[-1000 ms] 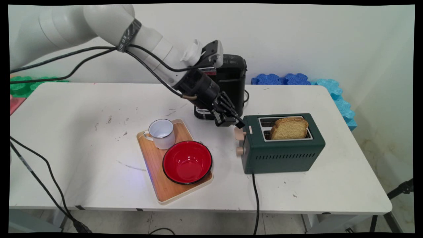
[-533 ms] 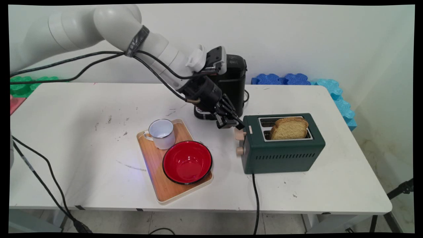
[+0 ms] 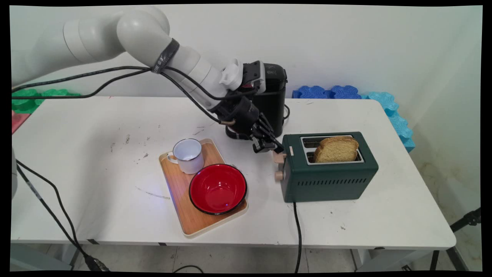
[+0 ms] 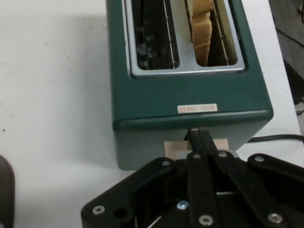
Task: Press the toaster switch
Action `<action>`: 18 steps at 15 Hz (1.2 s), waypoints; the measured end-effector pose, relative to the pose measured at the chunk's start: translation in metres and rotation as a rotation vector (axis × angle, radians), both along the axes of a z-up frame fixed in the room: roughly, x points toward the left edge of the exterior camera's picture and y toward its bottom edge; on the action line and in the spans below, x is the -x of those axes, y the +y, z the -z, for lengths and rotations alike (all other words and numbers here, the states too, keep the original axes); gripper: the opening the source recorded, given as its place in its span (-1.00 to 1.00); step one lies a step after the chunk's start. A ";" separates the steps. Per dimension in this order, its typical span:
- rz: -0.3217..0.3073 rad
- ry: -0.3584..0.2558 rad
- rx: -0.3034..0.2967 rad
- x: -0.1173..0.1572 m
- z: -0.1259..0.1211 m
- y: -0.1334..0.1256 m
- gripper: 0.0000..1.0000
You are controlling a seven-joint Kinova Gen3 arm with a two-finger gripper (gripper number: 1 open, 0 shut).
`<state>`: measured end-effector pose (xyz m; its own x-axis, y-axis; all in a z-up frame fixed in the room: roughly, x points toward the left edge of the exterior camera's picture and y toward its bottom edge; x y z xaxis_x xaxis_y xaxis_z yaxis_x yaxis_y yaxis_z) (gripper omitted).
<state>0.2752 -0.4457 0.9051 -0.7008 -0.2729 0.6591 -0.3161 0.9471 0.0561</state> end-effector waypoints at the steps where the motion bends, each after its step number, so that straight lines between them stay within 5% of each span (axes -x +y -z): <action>1: 0.000 -0.001 0.000 0.000 0.002 0.000 -1.00; 18: -0.011 0.007 -0.013 -0.006 0.026 0.010 -1.00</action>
